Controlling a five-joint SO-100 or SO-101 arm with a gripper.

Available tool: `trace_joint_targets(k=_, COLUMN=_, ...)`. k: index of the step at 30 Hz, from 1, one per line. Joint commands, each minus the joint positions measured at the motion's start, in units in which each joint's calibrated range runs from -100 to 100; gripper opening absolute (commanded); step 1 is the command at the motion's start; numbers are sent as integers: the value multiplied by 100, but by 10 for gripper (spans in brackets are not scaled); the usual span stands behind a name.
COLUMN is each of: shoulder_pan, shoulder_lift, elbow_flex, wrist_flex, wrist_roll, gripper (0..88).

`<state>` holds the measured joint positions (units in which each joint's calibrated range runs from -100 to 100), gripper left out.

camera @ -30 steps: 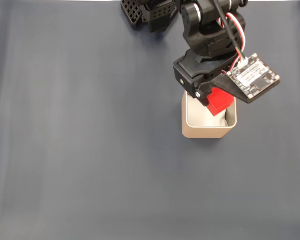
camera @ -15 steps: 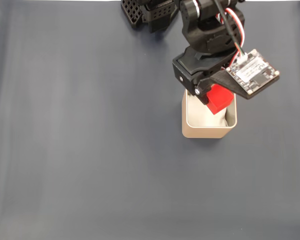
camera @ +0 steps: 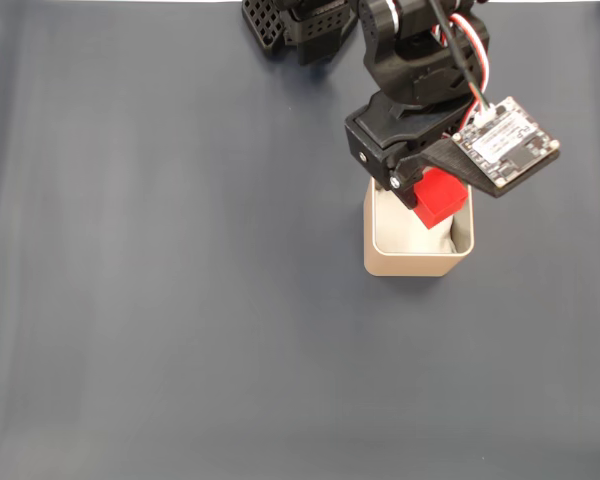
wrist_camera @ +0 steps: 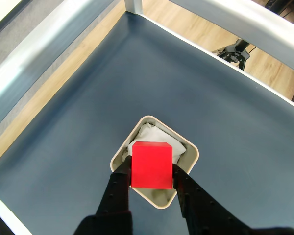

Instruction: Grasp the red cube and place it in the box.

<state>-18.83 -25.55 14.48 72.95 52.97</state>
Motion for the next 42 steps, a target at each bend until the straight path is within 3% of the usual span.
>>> trace_joint_targets(k=1, shoulder_pan=47, shoulder_lift=-262, elbow_flex=-35, wrist_flex=-110, wrist_roll=-103, gripper=98)
trace_joint_targets(k=12, shoulder_pan=197, shoulder_lift=-358, elbow_flex=156, wrist_flex=-602, wrist_roll=-298, gripper=310)
trace_joint_targets(k=19, shoulder_pan=225, shoulder_lift=-375, elbow_flex=193, wrist_flex=-602, wrist_roll=-259, gripper=379)
trace_joint_targets(k=38, shoulder_pan=189, shoulder_lift=-409, elbow_flex=220, wrist_flex=-660, wrist_roll=-313, gripper=384)
trace_joint_targets(k=42, shoulder_pan=133, shoulder_lift=-522, elbow_flex=275, wrist_flex=-676, wrist_roll=-464, gripper=241)
